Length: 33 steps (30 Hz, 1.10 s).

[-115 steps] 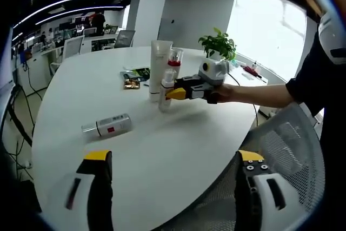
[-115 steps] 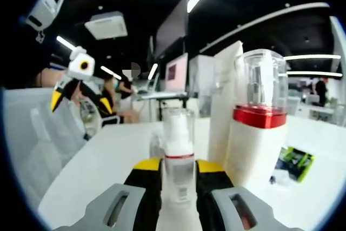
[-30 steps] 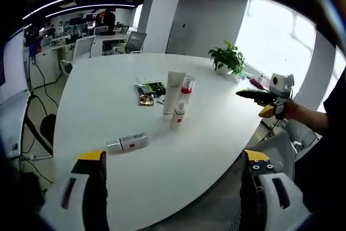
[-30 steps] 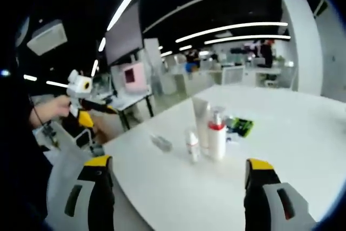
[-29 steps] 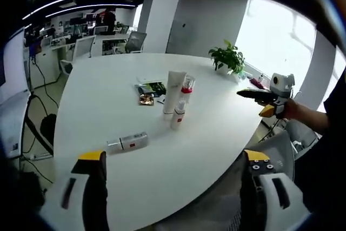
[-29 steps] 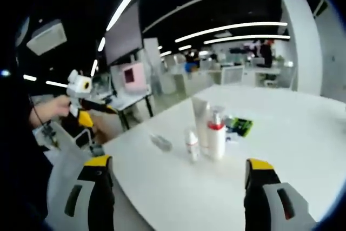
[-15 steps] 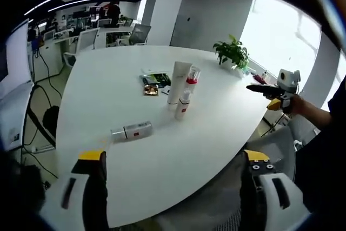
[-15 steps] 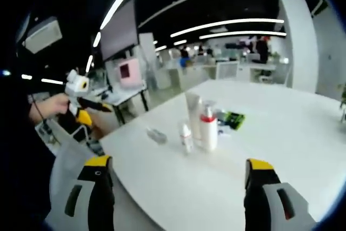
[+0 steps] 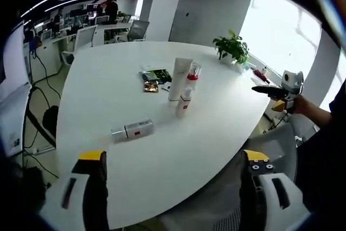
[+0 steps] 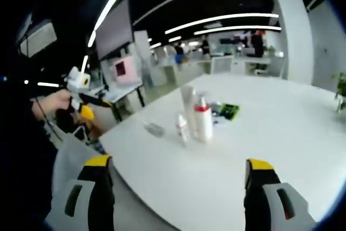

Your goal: Arrange the skincare products in the storage area until every visible bottle or jar stands upright without overlapping.

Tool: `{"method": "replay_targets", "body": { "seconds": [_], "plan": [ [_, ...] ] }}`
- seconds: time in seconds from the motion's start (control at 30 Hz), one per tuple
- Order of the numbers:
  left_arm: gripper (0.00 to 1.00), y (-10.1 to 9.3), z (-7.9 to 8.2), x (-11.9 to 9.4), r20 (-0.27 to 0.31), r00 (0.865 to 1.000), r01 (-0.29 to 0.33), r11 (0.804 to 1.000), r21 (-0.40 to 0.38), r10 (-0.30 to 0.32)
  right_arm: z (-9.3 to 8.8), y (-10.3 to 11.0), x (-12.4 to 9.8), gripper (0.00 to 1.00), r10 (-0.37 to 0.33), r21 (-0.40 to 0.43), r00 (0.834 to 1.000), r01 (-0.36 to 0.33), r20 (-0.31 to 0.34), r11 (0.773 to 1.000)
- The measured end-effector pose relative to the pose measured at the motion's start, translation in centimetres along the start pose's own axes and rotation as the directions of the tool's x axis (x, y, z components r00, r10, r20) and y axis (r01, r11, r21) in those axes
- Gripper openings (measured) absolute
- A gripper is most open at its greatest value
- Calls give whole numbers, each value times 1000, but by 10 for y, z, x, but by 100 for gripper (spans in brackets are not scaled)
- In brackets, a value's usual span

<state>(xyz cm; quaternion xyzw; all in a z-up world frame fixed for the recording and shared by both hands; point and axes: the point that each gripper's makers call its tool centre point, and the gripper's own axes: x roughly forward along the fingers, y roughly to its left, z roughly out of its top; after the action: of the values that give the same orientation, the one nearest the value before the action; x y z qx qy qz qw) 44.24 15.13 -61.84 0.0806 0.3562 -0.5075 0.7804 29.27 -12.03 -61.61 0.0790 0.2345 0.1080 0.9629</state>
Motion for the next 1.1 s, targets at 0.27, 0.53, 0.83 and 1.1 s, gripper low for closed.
{"method": "replay_targets", "body": {
  "seconds": [0.27, 0.53, 0.83, 1.1],
  "plan": [
    [96, 1, 0, 5, -4, 1000, 0, 1000, 0, 0, 5, 2, 4, 99, 1, 1, 1000, -1, 10, 1000],
    [96, 7, -3, 8, -12, 1000, -11, 1000, -2, 11, 5, 1, 6, 99, -1, 24, 1000, 1, 19, 1000],
    [95, 9, -7, 13, -30, 999, -13, 1000, 10, 14, 3, 1, 6, 99, -4, 36, 1000, 3, 18, 999],
    [94, 10, -4, 17, -34, 999, -6, 1000, 12, 6, -1, 0, 0, 98, -11, 39, 1000, 11, 8, 999]
  ]
}}
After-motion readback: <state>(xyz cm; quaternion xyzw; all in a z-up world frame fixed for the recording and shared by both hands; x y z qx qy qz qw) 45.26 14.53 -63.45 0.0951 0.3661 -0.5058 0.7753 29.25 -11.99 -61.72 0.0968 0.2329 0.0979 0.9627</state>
